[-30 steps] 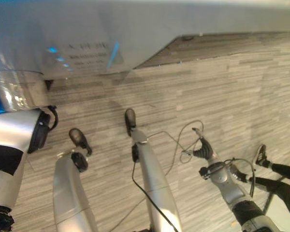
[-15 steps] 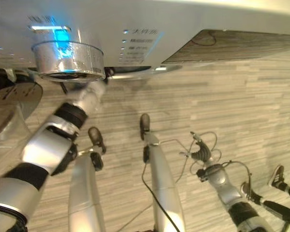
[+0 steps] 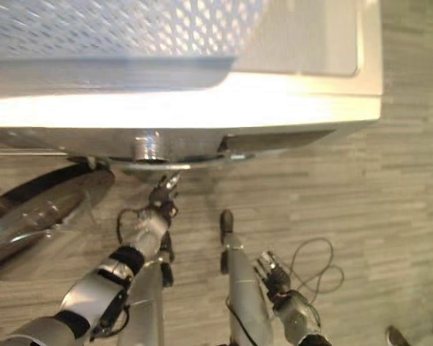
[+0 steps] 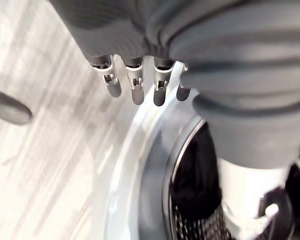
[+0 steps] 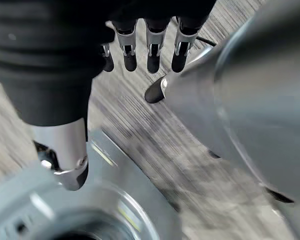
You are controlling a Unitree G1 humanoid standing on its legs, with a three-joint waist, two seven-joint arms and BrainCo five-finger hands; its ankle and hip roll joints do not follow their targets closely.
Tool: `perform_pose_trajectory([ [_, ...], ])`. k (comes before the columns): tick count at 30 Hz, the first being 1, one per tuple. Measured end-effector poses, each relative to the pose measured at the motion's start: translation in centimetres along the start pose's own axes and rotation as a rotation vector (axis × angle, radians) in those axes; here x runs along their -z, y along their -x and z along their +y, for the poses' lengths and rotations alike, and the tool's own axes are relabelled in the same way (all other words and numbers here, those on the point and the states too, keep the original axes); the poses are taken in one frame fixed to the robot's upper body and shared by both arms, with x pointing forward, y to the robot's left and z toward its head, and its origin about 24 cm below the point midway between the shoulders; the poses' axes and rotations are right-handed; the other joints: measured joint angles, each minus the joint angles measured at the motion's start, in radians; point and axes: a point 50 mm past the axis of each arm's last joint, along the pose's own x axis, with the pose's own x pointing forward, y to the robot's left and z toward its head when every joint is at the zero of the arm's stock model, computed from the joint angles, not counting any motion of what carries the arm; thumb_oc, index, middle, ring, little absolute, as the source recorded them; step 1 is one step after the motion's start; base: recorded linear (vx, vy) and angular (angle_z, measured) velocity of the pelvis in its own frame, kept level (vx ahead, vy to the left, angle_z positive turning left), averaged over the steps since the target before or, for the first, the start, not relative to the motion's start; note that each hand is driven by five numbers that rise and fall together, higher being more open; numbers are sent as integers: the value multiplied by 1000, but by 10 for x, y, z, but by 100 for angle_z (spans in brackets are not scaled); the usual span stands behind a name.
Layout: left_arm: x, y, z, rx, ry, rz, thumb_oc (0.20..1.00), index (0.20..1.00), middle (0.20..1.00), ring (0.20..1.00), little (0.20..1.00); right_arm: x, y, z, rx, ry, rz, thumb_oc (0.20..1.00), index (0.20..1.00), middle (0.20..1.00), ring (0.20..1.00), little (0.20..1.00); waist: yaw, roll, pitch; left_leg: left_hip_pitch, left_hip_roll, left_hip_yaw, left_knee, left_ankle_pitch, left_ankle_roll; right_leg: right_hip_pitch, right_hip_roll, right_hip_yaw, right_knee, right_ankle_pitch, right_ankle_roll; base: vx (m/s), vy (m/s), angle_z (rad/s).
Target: Grab the laundry basket,head to the washer,open it,put in the laundry and shut it.
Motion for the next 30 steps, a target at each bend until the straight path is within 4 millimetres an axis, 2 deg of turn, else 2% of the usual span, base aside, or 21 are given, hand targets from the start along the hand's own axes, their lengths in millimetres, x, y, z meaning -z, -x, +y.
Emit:
perform_pose_trajectory([
  [1, 15, 6, 15, -40, 3, 42, 1000, 1000, 1000, 1000, 1000, 3, 2, -3, 8, 37, 13, 1000, 1000, 1000, 1000, 1000, 10, 3, -4, 38, 0, 0, -22, 5, -2, 34, 1, -2, -13, 0, 0, 114, 18, 1],
  [2, 42, 21, 53, -137, -2, 123, 1000, 1000, 1000, 1000, 1000, 5, 5, -11, 6, 130, 49, 1000, 1000, 1000, 1000, 1000, 34, 10, -10, 116, -1, 0, -76, 18, -6, 104, 3, -11, -48, 0, 0, 129, 48, 2],
  [6, 86, 59, 119, -357, 39, 282, 1000, 1000, 1000, 1000, 1000, 18, 15, -31, 63, 241, 128, 1000, 1000, 1000, 1000, 1000, 67, 40, -53, 278, -2, -19, -211, 65, -15, 266, 3, -50, -142, 13, 0, 147, 22, 26],
  [7, 111, 87, 142, -421, 36, 369, 1000, 1000, 1000, 1000, 1000, 42, 37, -57, 148, 208, 208, 1000, 1000, 1000, 1000, 1000, 98, 92, -165, 333, -4, -53, -288, 90, -21, 331, 6, -98, -197, 11, 5, 217, 28, 58],
  [9, 115, 103, 163, -489, 52, 386, 1000, 1000, 1000, 1000, 1000, 51, 39, -59, 174, 147, 229, 1000, 1000, 1000, 1000, 1000, 121, 112, -197, 373, -3, -54, -323, 96, -25, 371, 5, -107, -217, 10, 5, 168, 41, 34],
  [11, 138, 140, 189, -629, 111, 465, 1000, 1000, 1000, 1000, 1000, 71, 57, -76, 313, -97, 224, 1000, 1000, 1000, 1000, 1000, 97, 126, -266, 441, -11, -68, -341, 90, -32, 493, 6, -139, -313, 31, 15, 46, 26, 25],
  [12, 146, 152, 193, -643, 84, 507, 1000, 1000, 1000, 1000, 1000, 75, 64, -81, 331, -103, 236, 1000, 1000, 1000, 1000, 1000, 92, 127, -300, 437, -12, -65, -341, 86, -30, 489, 5, -138, -313, 25, 16, 74, 28, 10],
  [13, 149, 163, 202, -668, 67, 537, 1000, 1000, 1000, 1000, 1000, 74, 66, -85, 341, -101, 236, 1000, 1000, 1000, 1000, 1000, 91, 125, -331, 436, -13, -63, -342, 81, -32, 485, 5, -137, -313, 23, 18, 84, 28, -4],
  [14, 153, 175, 208, -690, 76, 561, 1000, 1000, 1000, 1000, 1000, 62, 68, -94, 366, -109, 199, 1000, 1000, 1000, 1000, 1000, 89, 126, -345, 437, -12, -62, -342, 80, -34, 488, 5, -136, -313, 25, 19, 102, 15, -2],
  [17, 150, 189, 223, -729, 74, 562, 1000, 1000, 1000, 1000, 1000, 9, 79, -126, 455, -143, -18, 1000, 1000, 1000, 1000, 1000, 72, 105, -371, 445, -12, -69, -342, 80, -34, 497, 6, -141, -313, 24, 19, 85, 13, 6],
  [18, 147, 197, 231, -753, 106, 541, 1000, 1000, 1000, 1000, 1000, -41, 87, -140, 484, -134, -194, 1000, 1000, 1000, 1000, 1000, 71, 90, -378, 451, -13, -73, -342, 79, -34, 506, 5, -144, -313, 22, 19, 119, 32, 5],
  [19, 147, 199, 232, -777, 156, 509, 1000, 1000, 1000, 1000, 1000, -73, 102, -152, 518, -150, -349, 1000, 1000, 1000, 1000, 1000, 66, 89, -380, 452, -14, -74, -342, 79, -32, 511, 3, -145, -313, 23, 19, 41, 23, 6],
  [20, 142, 202, 239, -795, 149, 497, 1000, 1000, 1000, 1000, 1000, -116, 117, -162, 555, -121, -515, 1000, 1000, 1000, 1000, 1000, 68, 79, -385, 457, -17, -76, -345, 74, -34, 520, 3, -146, -313, 21, 21, 51, 24, 8],
  [21, 144, 206, 240, -791, 139, 507, 1000, 1000, 1000, 1000, 1000, -165, 145, -175, 616, -17, -619, 1000, 1000, 1000, 1000, 1000, 67, 83, -393, 467, -21, -78, -345, 70, -34, 531, 0, -149, -313, 20, 24, 63, 48, 7],
  [22, 142, 207, 242, -791, 131, 504, 1000, 1000, 1000, 1000, 1000, -209, 169, -175, 653, 53, -773, 1000, 1000, 1000, 1000, 1000, 69, 69, -396, 470, -20, -80, -345, 69, -33, 535, 0, -151, -313, 18, 26, 96, 79, 4],
  [23, 144, 209, 242, -787, 139, 517, 1000, 1000, 1000, 1000, 1000, -255, 191, -167, 673, 158, -869, 1000, 1000, 1000, 1000, 1000, 76, 59, -400, 471, -19, -80, -345, 68, -34, 538, -1, -157, -313, 16, 24, 70, 70, 13],
  [24, 145, 205, 238, -755, 144, 509, 1000, 1000, 1000, 1000, 1000, -336, 244, -138, 732, 303, -1118, 1000, 1000, 1000, 1000, 1000, 84, 67, -408, 476, -25, -89, -346, 69, -34, 549, -8, -167, -313, 17, 28, 34, 35, 9],
  [25, 145, 205, 238, -754, 145, 508, 1000, 1000, 1000, 1000, 1000, -368, 259, -113, 706, 341, -1249, 1000, 1000, 1000, 1000, 1000, 84, 66, -408, 476, -25, -87, -346, 69, -34, 548, -8, -166, -313, 18, 29, 11, 2, 16],
  [26, 143, 200, 236, -742, 143, 500, 1000, 1000, 1000, 1000, 1000, -383, 271, -95, 693, 421, -1336, 1000, 1000, 1000, 1000, 1000, 92, 59, -409, 469, -25, -95, -342, 74, -33, 545, -6, -169, -313, 18, 30, 29, -5, 11],
  [27, 140, 194, 234, -715, 117, 497, 1000, 1000, 1000, 1000, 1000, -397, 265, -71, 677, 519, -1378, 1000, 1000, 1000, 1000, 1000, 106, 23, -410, 466, -19, -108, -342, 73, -40, 547, 0, -181, -313, 15, 27, 31, -11, 19],
  [30, 138, 180, 225, -654, 74, 511, 1000, 1000, 1000, 1000, 1000, -430, 257, -29, 729, 839, -1289, 1000, 1000, 1000, 1000, 1000, 127, -10, -399, 450, -20, -130, -342, 83, -42, 543, 1, -202, -313, 15, 26, -1, -12, 22],
])
